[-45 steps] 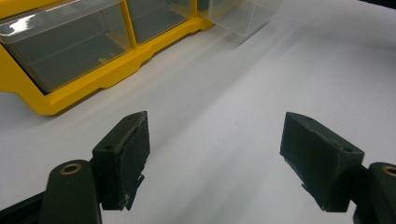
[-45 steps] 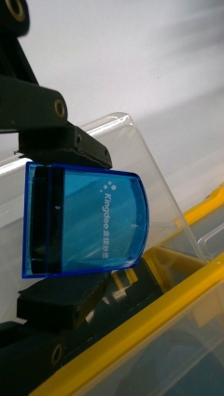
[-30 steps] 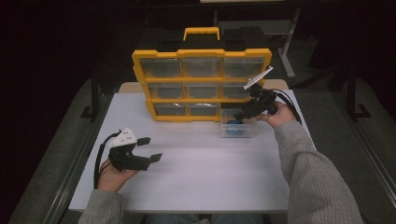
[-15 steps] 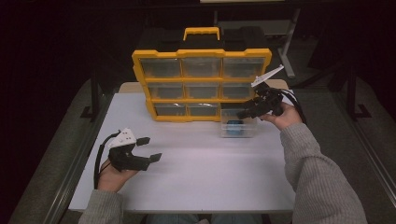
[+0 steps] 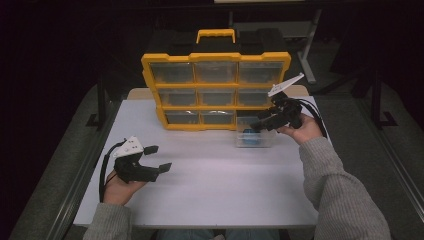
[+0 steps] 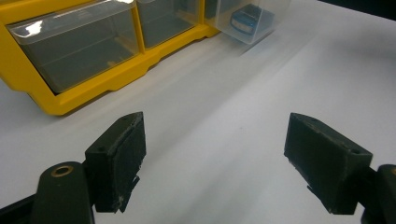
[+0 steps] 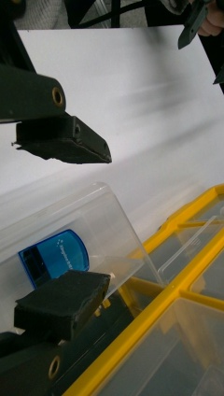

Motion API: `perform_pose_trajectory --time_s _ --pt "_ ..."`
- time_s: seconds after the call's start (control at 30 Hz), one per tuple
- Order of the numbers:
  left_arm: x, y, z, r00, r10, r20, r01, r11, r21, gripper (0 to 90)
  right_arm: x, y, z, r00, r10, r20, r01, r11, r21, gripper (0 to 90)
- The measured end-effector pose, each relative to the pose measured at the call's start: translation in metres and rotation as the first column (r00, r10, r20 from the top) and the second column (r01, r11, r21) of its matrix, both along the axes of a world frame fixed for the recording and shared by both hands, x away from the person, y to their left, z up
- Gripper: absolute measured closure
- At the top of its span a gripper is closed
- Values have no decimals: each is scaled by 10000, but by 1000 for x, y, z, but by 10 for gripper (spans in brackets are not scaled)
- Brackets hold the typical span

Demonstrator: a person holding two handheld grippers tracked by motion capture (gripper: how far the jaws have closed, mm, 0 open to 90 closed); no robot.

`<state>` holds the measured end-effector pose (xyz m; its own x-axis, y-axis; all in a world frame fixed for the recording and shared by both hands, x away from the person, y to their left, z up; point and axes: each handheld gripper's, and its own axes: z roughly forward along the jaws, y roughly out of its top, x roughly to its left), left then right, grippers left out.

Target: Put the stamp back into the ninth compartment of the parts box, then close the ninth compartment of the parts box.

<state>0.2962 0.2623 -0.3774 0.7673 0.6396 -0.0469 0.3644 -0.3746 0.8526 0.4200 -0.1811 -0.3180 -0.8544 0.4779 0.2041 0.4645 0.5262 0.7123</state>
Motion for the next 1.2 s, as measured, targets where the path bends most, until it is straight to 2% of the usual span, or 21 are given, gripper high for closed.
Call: perform_pose_trajectory --time_s 0.2,0.27,0.57,0.8,0.83,0.97,1.2 --pt "0 0 0 10000 -41 28 41 9999 141 209 -5 -1 0 10000 77 58 -78 9999 130 340" --pt "0 -1 0 10000 8 -10 -8 10000 43 209 -8 -1 1 9999 103 119 -105 9998 170 344" --pt "0 -2 -1 10000 -28 -77 29 9999 115 209 -22 -3 3 9995 249 219 -255 9993 284 404" --pt "-1 -1 -1 9999 -9 -103 11 9998 176 209 -31 -1 3 9984 471 312 -481 9983 331 493" --pt "0 -2 -1 10000 0 -72 1 10000 82 209 -33 -1 3 9981 506 359 -520 9979 391 511" --pt "-1 -1 -1 9999 18 -118 -16 9998 178 209 -38 1 2 9970 649 432 -674 9959 598 573" --pt "0 -2 -2 9999 46 -90 -45 9999 107 209 -49 6 -6 9955 870 387 -887 9950 453 661"
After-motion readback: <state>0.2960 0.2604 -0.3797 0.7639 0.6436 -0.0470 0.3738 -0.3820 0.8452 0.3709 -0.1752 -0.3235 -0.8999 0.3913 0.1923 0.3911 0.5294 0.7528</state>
